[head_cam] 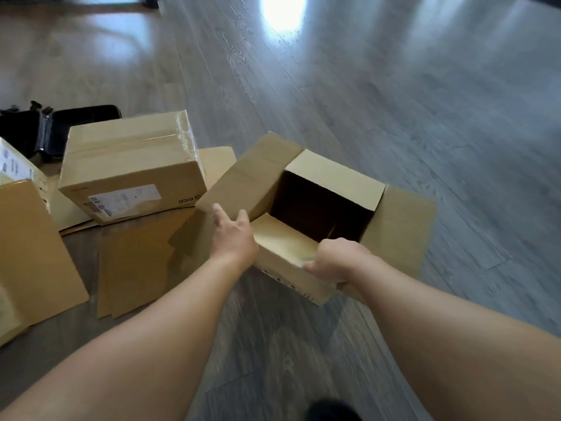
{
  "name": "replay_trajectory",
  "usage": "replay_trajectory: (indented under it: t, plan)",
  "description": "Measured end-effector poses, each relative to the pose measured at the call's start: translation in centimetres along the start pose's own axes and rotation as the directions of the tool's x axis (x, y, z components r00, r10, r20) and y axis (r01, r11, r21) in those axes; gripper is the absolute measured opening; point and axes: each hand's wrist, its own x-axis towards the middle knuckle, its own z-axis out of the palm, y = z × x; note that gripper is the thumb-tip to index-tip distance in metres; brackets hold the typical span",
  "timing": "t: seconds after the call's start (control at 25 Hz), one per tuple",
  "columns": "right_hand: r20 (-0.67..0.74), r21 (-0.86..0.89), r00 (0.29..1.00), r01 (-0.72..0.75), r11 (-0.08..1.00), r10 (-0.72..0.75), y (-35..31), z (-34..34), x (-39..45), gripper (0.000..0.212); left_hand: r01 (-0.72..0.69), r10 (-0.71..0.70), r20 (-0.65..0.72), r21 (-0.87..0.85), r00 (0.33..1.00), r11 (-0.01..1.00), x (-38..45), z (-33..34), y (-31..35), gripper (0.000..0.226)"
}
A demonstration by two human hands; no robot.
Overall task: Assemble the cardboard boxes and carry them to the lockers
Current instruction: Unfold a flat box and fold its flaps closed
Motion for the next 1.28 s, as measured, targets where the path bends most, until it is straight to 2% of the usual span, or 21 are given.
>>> replay_trajectory:
  t: [0.08, 0.16, 0.28, 0.36, 0.44, 0.52, 0.6, 0.64, 0.68, 0.8, 0.88, 1.04, 1.16, 1.28]
  plan:
    - [0.090, 0.061, 0.993, 0.074, 0.995, -0.079, -0.9, 0.0, -0.7, 0.050, 0.087, -0.093, -0.099, -0.060, 0.991, 0.994, -0.8, 0.4, 0.7, 0.025]
    - [0.152, 0.107, 0.978, 0.127, 0.986, -0.142, -2.2, 0.2, -1.2, 0.046, 0.108, -0.118, -0.058, -0.150, 0.991, 0.983, -1.3, 1.3, 0.9, 0.015]
    - [0.184, 0.151, 0.952, 0.219, 0.964, -0.245, -4.6, 0.9, -1.5, 0.047, 0.114, -0.124, -0.008, -0.327, 0.992, 0.938, -1.4, 1.6, 0.7, 0.016]
    - [0.168, 0.335, 0.932, 0.253, 0.908, -0.321, -5.9, 1.3, -1.6, 0.043, 0.057, -0.066, -0.010, -0.376, 0.998, 0.925, -1.2, 1.0, 0.3, 0.046]
    - [0.141, 0.532, 0.926, 0.227, 0.816, -0.350, -6.4, 1.4, -1.5, 0.038, -0.029, 0.035, 0.015, -0.280, 0.999, 0.960, -1.3, 0.5, 0.1, 0.067]
    - [0.055, 0.593, 0.956, 0.202, 0.780, -0.289, -6.0, 1.9, -1.2, 0.039, -0.097, 0.103, 0.035, -0.154, 0.994, 0.983, -1.5, 0.7, 0.2, 0.059]
    - [-0.134, 0.455, 0.985, 0.155, 0.877, -0.105, -4.3, 2.6, -0.8, 0.038, -0.142, 0.146, 0.099, -0.050, 0.984, 0.989, -2.0, 1.3, 0.2, 0.051]
    - [-0.193, 0.383, 0.981, 0.107, 0.917, -0.034, -3.3, 3.0, -0.7, 0.035, -0.145, 0.145, 0.140, -0.010, 0.979, 0.989, -2.3, 1.7, 0.2, 0.060]
    - [-0.208, 0.322, 0.978, 0.073, 0.944, -0.005, -2.2, 3.3, -0.8, 0.035, -0.151, 0.143, 0.176, 0.034, 0.974, 0.988, -2.5, 2.0, 0.2, 0.077]
    - [-0.170, 0.176, 0.985, 0.029, 0.984, 0.001, 0.3, 4.2, -1.0, 0.054, -0.208, 0.177, 0.195, 0.152, 0.965, 0.966, -3.6, 2.6, 1.0, 0.123]
    - [-0.236, 0.155, 0.970, -0.019, 0.988, 0.056, 1.4, 4.2, -1.3, 0.062, -0.236, 0.198, 0.210, 0.170, 0.957, 0.957, -4.0, 2.8, 1.9, 0.135]
    - [-0.353, 0.138, 0.926, -0.092, 0.986, 0.136, 5.4, 2.8, -1.9, 0.064, -0.283, 0.221, 0.266, 0.224, 0.938, 0.933, -3.4, 2.8, 1.2, 0.143]
    - [-0.341, 0.120, 0.896, -0.258, 0.959, 0.284, 9.2, 2.2, -2.3, 0.056, -0.322, 0.237, 0.302, 0.274, 0.923, 0.906, -2.3, 2.2, -0.1, 0.141]
    - [-0.182, 0.253, 0.899, -0.348, 0.903, 0.397, 10.6, 2.9, -2.7, 0.061, -0.278, 0.180, 0.305, 0.316, 0.935, 0.907, -0.9, 0.7, -0.9, 0.134]
